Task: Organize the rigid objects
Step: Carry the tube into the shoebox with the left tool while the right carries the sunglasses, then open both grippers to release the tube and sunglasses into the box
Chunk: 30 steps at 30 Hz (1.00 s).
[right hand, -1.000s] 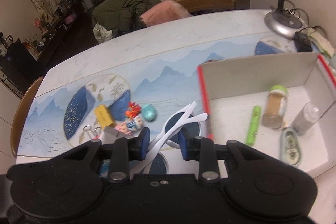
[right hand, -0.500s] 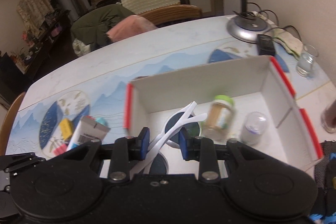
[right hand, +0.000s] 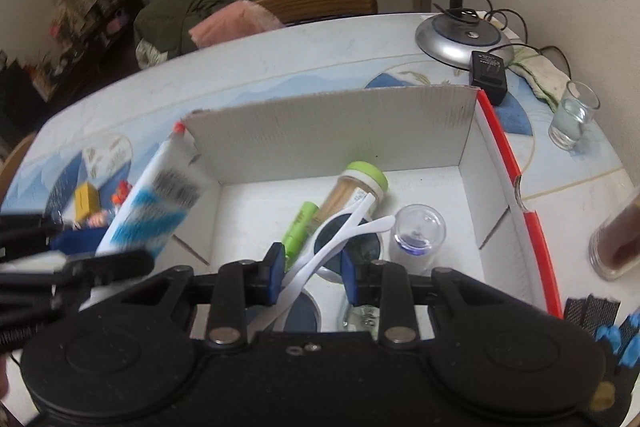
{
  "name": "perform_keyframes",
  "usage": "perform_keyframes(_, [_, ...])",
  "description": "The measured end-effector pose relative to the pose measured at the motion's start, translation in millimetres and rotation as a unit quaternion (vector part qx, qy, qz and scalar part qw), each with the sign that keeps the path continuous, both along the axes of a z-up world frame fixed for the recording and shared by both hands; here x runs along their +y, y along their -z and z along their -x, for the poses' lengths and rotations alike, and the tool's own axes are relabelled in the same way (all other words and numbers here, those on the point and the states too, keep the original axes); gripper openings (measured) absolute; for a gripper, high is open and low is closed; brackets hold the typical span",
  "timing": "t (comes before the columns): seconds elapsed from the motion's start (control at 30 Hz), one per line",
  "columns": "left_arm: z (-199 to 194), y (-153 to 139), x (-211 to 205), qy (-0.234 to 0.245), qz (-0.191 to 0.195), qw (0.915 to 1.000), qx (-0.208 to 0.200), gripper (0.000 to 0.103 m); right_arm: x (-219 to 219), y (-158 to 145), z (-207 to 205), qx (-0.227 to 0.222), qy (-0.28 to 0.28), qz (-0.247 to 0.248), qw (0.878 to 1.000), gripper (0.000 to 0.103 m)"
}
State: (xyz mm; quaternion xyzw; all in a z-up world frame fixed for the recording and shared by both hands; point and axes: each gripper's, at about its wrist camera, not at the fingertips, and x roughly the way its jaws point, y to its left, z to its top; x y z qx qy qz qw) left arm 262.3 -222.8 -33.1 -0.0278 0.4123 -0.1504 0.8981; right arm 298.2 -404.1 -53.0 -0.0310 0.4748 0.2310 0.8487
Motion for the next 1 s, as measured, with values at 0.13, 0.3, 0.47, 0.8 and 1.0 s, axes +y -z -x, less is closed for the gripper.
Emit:
perform_keyframes(0.13, [-15,7,-19,-0.002,-0.017,0.9998,0.012,0.029,-1,5,-2,-0.005,-0.027,0.008,1.0,0.029])
perform_keyframes(0.3, [-36,19,-35,-0.021,-0.034,0.9987,0.033,0.029,3,12,-5,-0.016,-0.07,0.029,0.997,0.028])
perform_keyframes(0.47, [-56,34,-39,-0.055,-0.034,0.996,0.062,0.029,3,23,-10,-0.018,-0.098,0.049,0.994,0.028])
perform_keyframes(0.8, [-79,51,-48,-0.08,-0.039,0.9915,0.095,0.029,4,42,-14,-0.004,-0.138,0.074,0.988,0.028])
perform_keyframes(1.0, [-86,59,-53,-0.08,-0.048,0.9893,0.113,0.029,3,48,-18,0.006,-0.14,0.076,0.987,0.028])
